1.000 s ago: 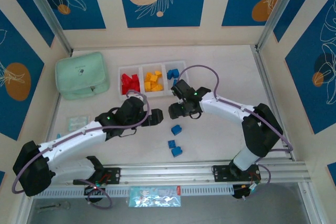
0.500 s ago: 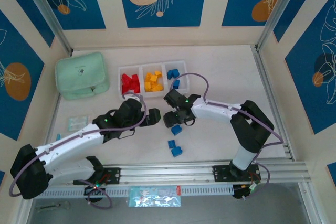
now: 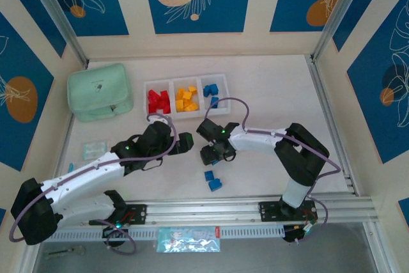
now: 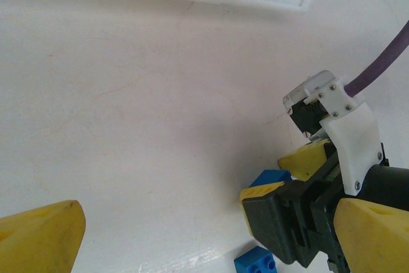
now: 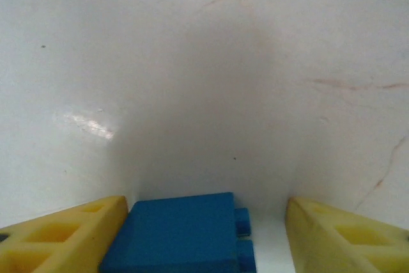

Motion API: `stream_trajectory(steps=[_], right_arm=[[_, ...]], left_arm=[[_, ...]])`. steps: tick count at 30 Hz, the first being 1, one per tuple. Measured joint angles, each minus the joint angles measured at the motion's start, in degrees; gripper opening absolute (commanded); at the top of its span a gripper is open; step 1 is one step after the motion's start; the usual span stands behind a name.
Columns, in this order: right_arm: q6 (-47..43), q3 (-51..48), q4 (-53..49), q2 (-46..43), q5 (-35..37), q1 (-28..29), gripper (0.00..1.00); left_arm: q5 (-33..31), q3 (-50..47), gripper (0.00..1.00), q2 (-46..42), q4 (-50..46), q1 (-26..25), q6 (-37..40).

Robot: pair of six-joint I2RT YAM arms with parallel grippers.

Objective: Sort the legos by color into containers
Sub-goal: Pick up the lego from the bottom-center of the table.

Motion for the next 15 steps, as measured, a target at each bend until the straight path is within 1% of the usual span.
stream_trajectory(steps=[7, 11, 15], right_arm=[[0.07, 0.0, 0.04, -0.09, 0.2, -0.13, 0.45], [-0.15, 0.0, 0.0, -0.72, -0.04, -1.05, 0.41], [-0.5, 0.39, -0.24, -2.75, -0.55, -3.37, 0.39]], left_arm=[[-0.02, -0.26, 0.99, -1.11, -0.37, 0.0, -0.24], [-0.02, -0.28, 0.99, -1.36, -0.39, 0.0, -0.2], [-0.09, -0.26, 0.99, -1.36, -0.55, 0.0, 0.07]])
